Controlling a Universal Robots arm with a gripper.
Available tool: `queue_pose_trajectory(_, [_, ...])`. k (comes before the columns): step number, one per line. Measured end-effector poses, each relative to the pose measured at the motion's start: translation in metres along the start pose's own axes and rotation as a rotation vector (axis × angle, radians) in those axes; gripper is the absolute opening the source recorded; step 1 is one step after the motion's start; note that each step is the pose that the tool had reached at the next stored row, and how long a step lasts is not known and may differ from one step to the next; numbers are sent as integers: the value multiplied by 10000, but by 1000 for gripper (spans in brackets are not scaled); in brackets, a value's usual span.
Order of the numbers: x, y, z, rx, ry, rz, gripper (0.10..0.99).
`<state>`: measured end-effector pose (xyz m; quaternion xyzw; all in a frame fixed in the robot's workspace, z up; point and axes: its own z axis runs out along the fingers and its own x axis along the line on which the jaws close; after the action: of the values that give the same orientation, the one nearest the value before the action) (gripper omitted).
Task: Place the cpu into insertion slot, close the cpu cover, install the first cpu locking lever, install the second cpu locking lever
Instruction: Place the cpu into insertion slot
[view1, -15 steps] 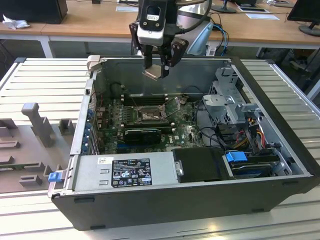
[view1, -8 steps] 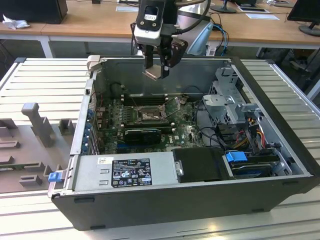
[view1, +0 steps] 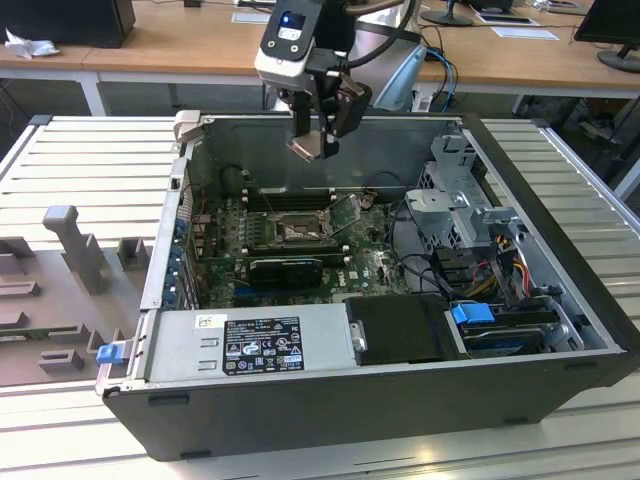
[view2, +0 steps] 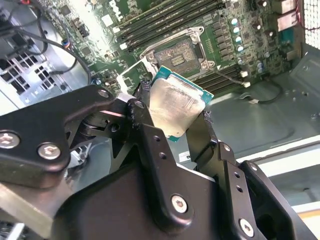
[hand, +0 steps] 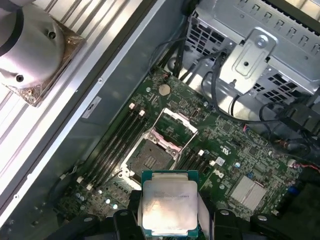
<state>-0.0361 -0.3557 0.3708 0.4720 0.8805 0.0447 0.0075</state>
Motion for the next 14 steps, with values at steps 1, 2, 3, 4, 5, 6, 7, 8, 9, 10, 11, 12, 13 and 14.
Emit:
queue_pose_trajectory(1, [0, 0, 2, -5, -12, 146, 529])
queue_pose_trajectory(2, [0, 0, 3, -9, -22, 262, 529])
queue_pose_trajectory(3, [0, 0, 4, -12, -37, 419, 529])
queue_pose_trajectory(4, [0, 0, 4, -16, -49, 559, 529])
queue_pose_trajectory(5, [0, 0, 4, -19, -60, 681, 529])
queue_pose_trajectory(6, [0, 0, 6, -23, -72, 825, 529])
queue_pose_trajectory(7, [0, 0, 6, -29, -89, 1024, 529])
queue_pose_trajectory(8, [0, -1, 7, -32, -101, 1162, 529])
queue_pose_trajectory(9, [0, -1, 8, -37, -112, 1288, 529])
queue_pose_trajectory(10, [0, -1, 9, -43, -134, 1538, 529])
queue_pose_trajectory(11, [0, -1, 10, -51, -154, 1777, 529])
queue_pose_trajectory(12, [0, -1, 10, -56, -170, 1962, 529])
queue_pose_trajectory(13, [0, -1, 11, -59, -179, 2070, 529])
queue_pose_trajectory(14, [0, -1, 14, -65, -190, 2200, 529])
